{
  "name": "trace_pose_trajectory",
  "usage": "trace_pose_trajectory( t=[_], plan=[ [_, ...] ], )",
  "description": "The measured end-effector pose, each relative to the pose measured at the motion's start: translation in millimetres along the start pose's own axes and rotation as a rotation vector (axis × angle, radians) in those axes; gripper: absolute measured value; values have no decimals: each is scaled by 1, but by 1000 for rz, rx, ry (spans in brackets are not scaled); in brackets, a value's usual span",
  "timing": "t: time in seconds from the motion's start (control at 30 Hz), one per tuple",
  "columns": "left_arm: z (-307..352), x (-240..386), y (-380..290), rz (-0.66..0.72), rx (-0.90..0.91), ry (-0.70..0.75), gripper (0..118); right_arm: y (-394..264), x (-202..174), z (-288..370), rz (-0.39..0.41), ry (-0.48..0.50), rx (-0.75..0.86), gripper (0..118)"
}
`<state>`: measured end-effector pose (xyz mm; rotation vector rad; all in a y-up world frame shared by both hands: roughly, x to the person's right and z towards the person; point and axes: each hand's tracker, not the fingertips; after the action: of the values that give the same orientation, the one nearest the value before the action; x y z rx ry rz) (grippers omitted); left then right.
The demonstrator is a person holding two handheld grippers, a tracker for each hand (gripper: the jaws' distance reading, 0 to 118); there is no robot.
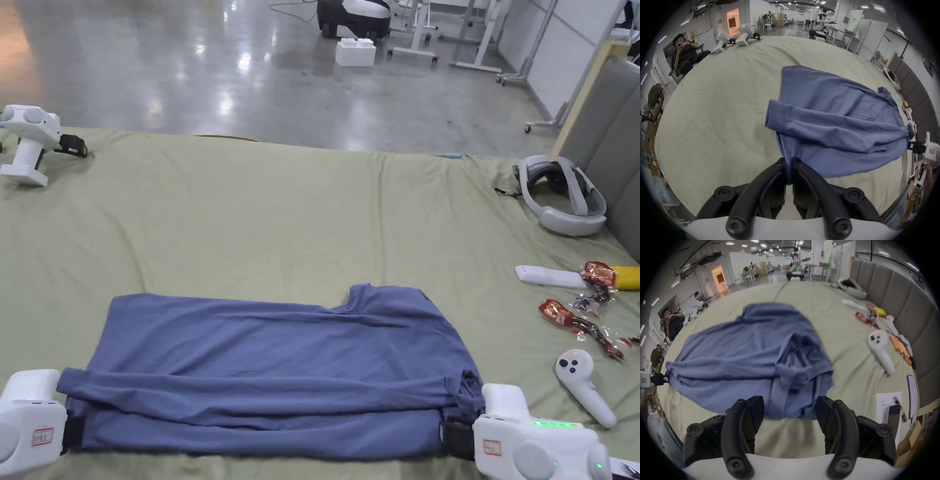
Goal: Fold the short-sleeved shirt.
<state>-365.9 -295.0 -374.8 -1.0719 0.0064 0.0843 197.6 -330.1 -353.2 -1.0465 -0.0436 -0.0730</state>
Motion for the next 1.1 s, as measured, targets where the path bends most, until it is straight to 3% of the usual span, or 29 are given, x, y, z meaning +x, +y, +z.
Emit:
trace_pose_trajectory(
  t=[0.13, 0.23, 0.3, 0.47, 0.73, 1.1],
  plan=[
    [-1, -2, 0, 7, -4, -4, 9, -7, -5, -16, 7, -22, -28, 68],
    [0, -1, -1, 6, -2, -6, 9, -7, -11, -14, 4, 31, -5, 26],
    [0, -1, -1, 6, 1, -8, 9, -7, -19, -13, 40, -6, -3, 17],
    [11, -3, -1, 7, 25, -33, 9, -4, -16, 5, 19, 7, 41, 11],
    [54, -9, 11, 50, 93, -119, 9, 9, -29, 63, 145, -22, 124, 10],
    [96, -38, -29, 69, 92, -133, 9, -17, -15, 113, 182, -2, 94, 10]
  ],
)
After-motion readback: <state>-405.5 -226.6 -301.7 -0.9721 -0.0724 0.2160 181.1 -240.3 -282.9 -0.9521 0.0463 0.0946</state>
